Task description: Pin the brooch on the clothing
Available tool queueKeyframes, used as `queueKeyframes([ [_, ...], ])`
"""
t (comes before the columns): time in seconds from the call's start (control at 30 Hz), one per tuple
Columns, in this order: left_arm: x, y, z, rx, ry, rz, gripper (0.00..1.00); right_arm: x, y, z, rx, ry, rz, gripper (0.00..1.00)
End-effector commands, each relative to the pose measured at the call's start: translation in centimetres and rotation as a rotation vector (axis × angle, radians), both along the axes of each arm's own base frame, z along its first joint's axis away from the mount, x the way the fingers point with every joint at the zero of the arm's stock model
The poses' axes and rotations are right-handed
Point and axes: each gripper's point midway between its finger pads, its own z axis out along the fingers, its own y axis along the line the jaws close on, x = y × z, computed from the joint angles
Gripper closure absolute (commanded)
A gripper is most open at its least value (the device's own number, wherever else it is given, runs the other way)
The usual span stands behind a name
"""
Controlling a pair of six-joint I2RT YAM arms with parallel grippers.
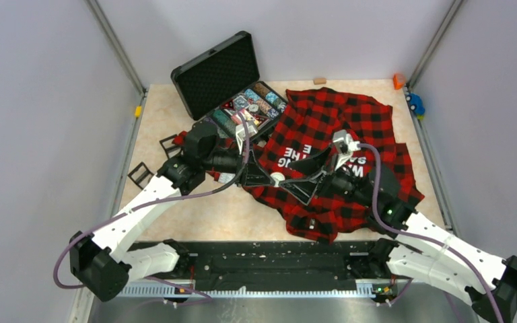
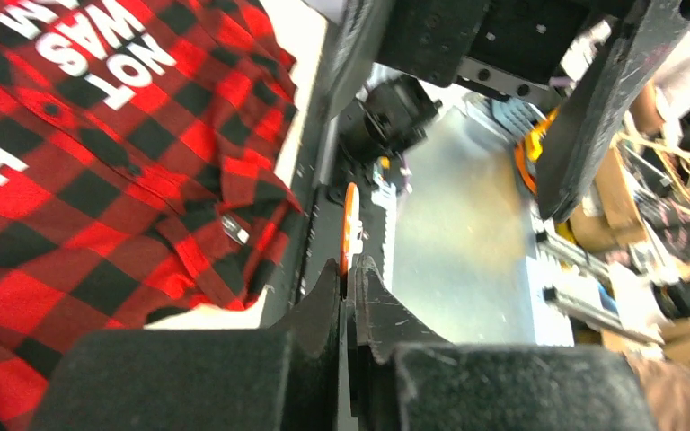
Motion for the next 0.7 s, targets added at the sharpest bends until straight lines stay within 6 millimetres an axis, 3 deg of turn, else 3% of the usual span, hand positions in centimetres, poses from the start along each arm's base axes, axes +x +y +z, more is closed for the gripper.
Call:
queueKeyframes([
  [0.0,-2.7,0.4,0.0,-0.034,-0.041,-0.18,1.0,-2.2,1.7,-1.9,-0.124,0.051,0.182,0.18],
  [0.17,-3.5,0.8,0.6,-0.075,-0.045,-0.164,1.0,-3.5,2.5,-2.7,-0.163,0.118,0.283,0.26],
  [0.2,-3.7,0.9,0.0,-0.072,-0.033,-0.159,1.0,-3.9,2.6,-2.7,-0.158,0.126,0.303,0.26],
  [0.4,-3.7,1.2,0.1,-0.062,-0.033,-0.13,1.0,-4.4,2.5,-2.1,-0.127,0.151,0.32,0.3],
  [0.67,-3.8,1.3,0.2,-0.06,-0.043,-0.118,1.0,-4.0,2.6,-2.3,-0.141,0.177,0.303,0.47],
])
